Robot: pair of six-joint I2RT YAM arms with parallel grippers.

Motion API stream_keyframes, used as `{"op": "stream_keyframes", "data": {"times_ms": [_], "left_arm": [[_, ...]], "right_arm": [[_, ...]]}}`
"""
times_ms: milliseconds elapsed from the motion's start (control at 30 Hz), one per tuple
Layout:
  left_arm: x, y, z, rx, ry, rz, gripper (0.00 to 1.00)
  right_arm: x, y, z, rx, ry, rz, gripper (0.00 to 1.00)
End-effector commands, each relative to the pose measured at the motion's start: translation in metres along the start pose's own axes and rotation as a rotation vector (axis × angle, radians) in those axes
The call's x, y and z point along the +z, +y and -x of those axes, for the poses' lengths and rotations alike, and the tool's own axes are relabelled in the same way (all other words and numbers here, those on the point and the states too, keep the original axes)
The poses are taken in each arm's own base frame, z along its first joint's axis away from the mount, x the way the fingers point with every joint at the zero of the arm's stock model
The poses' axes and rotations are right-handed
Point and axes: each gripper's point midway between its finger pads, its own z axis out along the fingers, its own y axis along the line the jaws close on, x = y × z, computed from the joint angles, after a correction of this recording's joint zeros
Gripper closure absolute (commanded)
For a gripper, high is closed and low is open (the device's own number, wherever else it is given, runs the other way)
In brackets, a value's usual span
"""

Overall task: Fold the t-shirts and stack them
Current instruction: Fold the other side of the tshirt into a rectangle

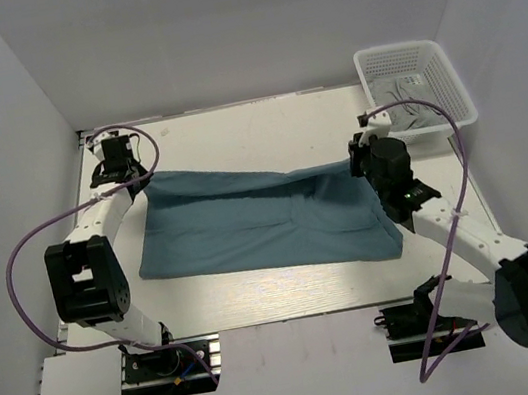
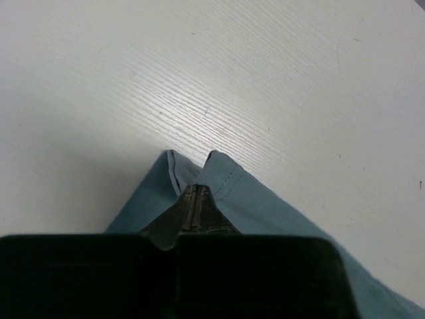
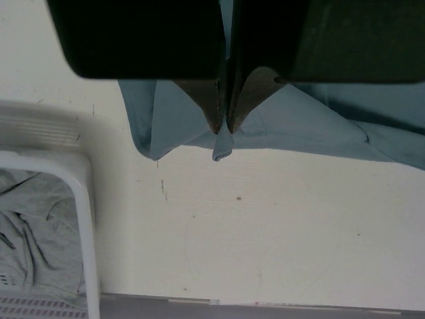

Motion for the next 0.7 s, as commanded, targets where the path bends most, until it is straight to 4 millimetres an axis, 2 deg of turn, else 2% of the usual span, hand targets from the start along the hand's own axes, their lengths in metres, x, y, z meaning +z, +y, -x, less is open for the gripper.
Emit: {"op": "stream_keyframes", "data": {"times_ms": [0, 33, 67, 233, 267, 333, 533, 567, 600, 633, 667], "left_arm": [[-0.018, 0.010, 0.018, -0.039, -0.085, 0.047, 1.00], [-0.021, 0.013, 0.024, -0.054, -0.107, 0.060, 1.00], [-0.020, 0.015, 0.018, -0.050, -0.096, 0.067, 1.00], [-0.019, 0.019, 0.018, -0.075, -0.116, 0.080, 1.00], [-0.018, 0.021, 0.013, -0.086, -0.106, 0.085, 1.00], [-0.018, 0.025, 0.009, -0.095, -0.096, 0.105, 1.00], [-0.016, 0.038, -0.011, -0.119, -0.054, 0.156, 1.00], [-0.016, 0.044, -0.014, -0.119, -0.040, 0.174, 1.00], [-0.018, 0.050, -0.019, -0.120, -0.023, 0.198, 1.00], [-0.020, 0.051, -0.020, -0.160, -0.015, 0.220, 0.97], [-0.024, 0.062, -0.031, -0.164, 0.030, 0.262, 0.97]], "right_arm": [[-0.014, 0.004, -0.015, 0.043, 0.022, 0.035, 1.00], [-0.018, 0.005, -0.013, 0.049, 0.012, 0.038, 1.00], [-0.021, 0.005, -0.024, 0.043, 0.036, 0.043, 1.00], [-0.027, 0.005, -0.041, 0.063, 0.066, 0.043, 1.00], [-0.028, 0.004, -0.051, 0.065, 0.087, 0.039, 1.00], [-0.031, 0.004, -0.053, 0.075, 0.086, 0.034, 1.00], [-0.045, -0.001, -0.080, 0.114, 0.123, 0.016, 1.00], [-0.051, -0.003, -0.091, 0.117, 0.141, 0.016, 1.00], [-0.053, -0.004, -0.096, 0.129, 0.154, 0.014, 0.93], [-0.056, -0.003, -0.107, 0.133, 0.174, 0.018, 0.92], [-0.061, -0.003, -0.118, 0.171, 0.200, 0.014, 0.92]]}}
